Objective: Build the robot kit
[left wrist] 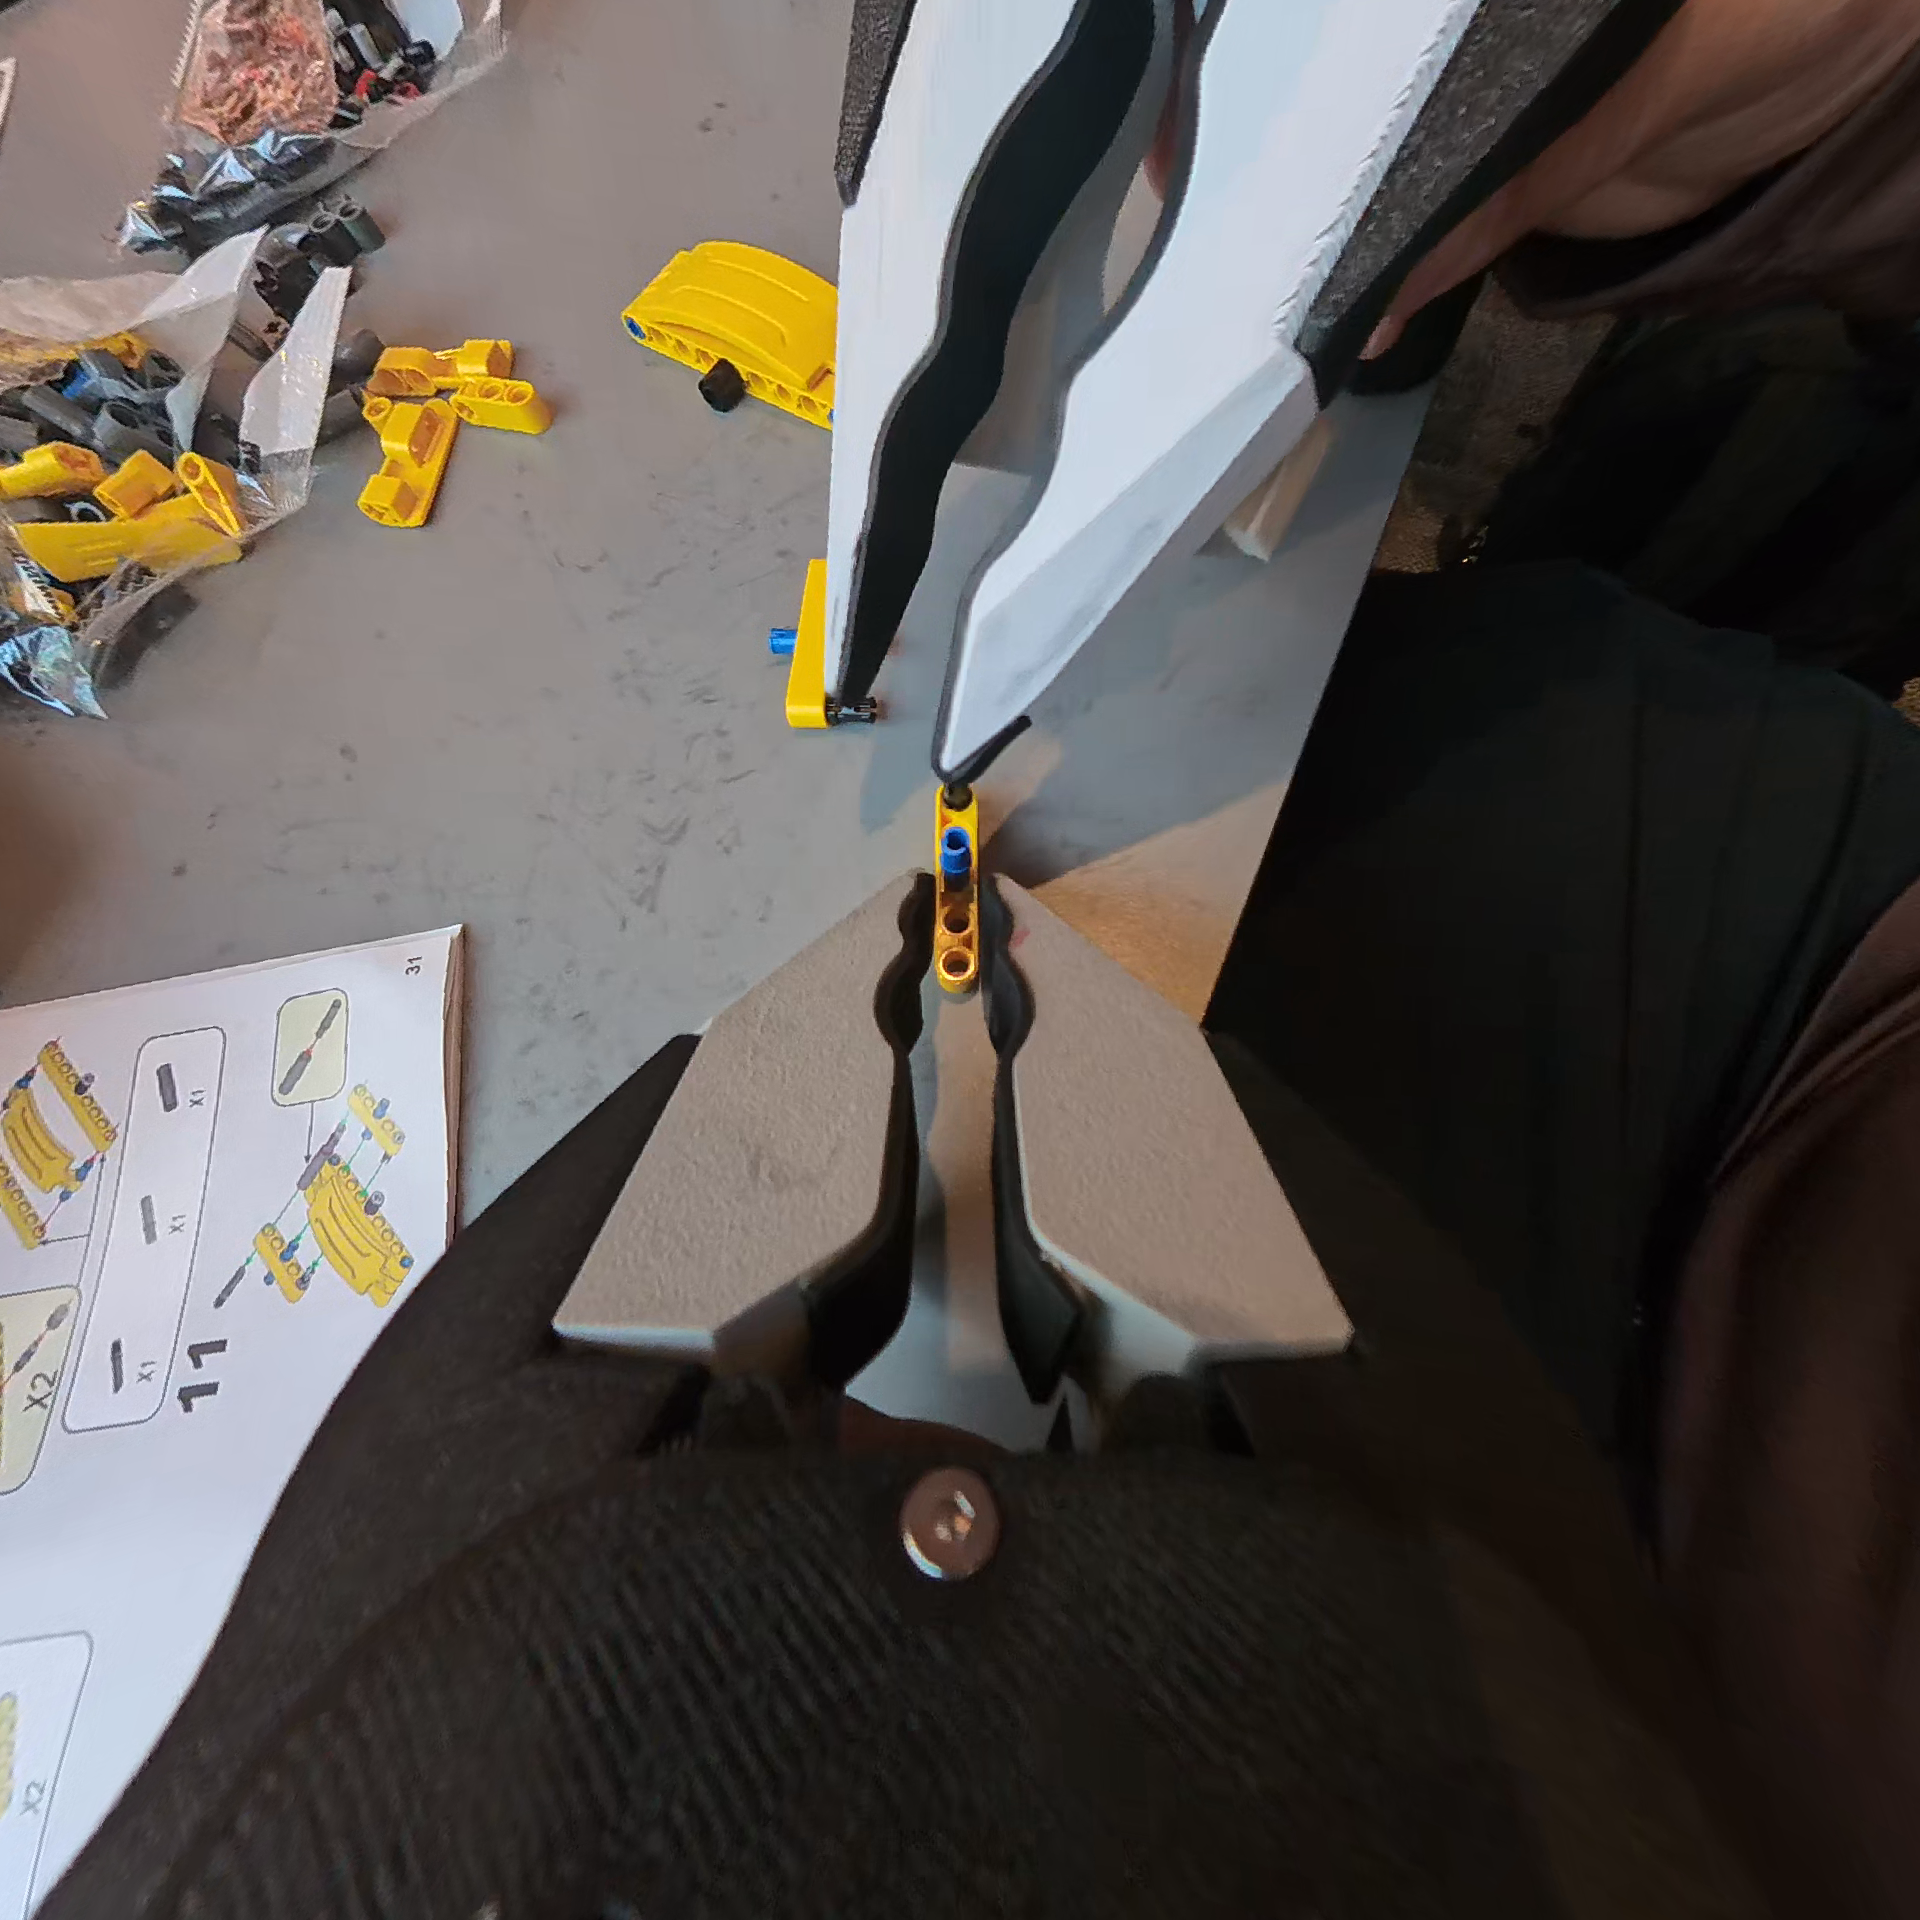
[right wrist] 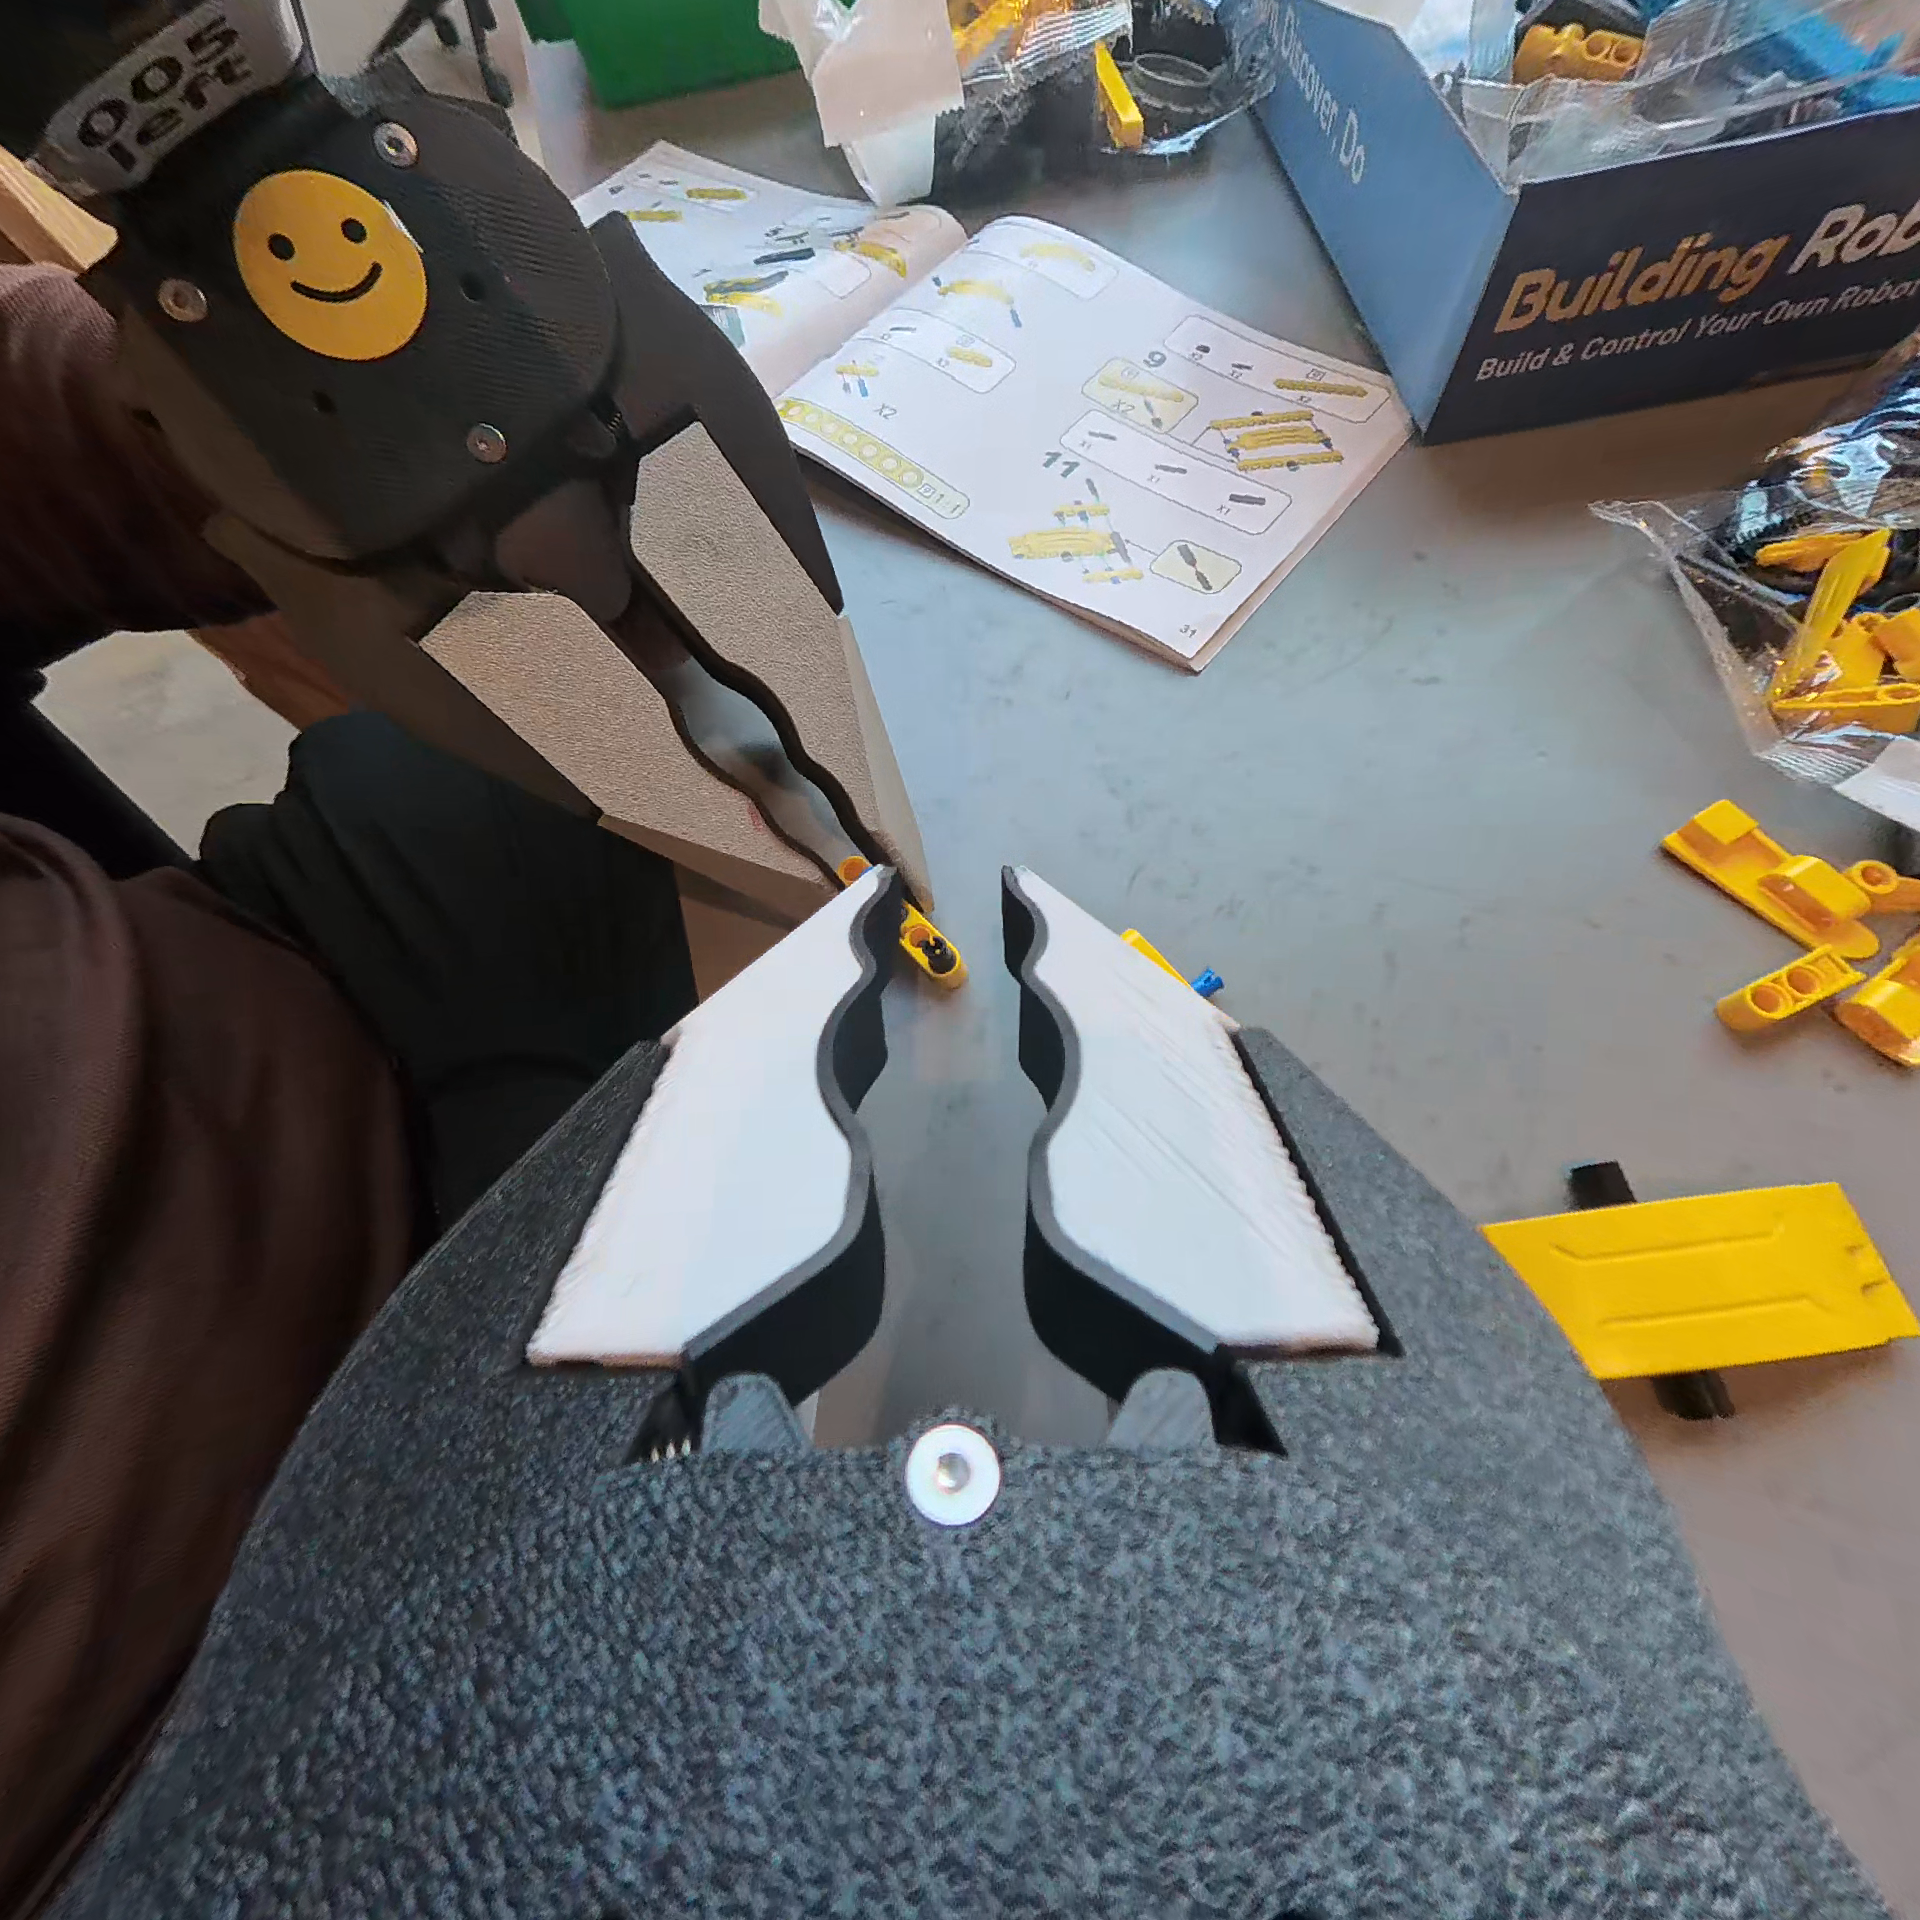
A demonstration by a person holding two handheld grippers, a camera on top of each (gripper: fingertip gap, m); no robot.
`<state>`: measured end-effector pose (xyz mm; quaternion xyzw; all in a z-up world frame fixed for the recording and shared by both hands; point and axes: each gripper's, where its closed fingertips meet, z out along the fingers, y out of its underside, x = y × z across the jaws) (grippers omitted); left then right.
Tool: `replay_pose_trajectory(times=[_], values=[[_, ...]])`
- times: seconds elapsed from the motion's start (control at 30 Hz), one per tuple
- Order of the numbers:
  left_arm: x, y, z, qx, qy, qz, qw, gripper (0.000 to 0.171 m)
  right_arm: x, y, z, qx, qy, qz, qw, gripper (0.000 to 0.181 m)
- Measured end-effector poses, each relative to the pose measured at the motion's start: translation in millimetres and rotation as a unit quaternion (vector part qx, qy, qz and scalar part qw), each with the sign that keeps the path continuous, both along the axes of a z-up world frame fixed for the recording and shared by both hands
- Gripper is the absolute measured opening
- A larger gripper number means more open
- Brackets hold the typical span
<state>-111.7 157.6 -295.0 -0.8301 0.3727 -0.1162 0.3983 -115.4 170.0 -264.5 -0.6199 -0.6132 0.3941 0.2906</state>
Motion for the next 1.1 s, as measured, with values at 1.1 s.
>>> replay_pose_trajectory(times=[1.1], values=[[-6.3, 21.2, 73.8, 0.223, -0.153, 0.156, 0.950, 0.005, 6.4, 14.2, 43.7, -0.030, 0.138, -0.037, 0.989, 0.032]])
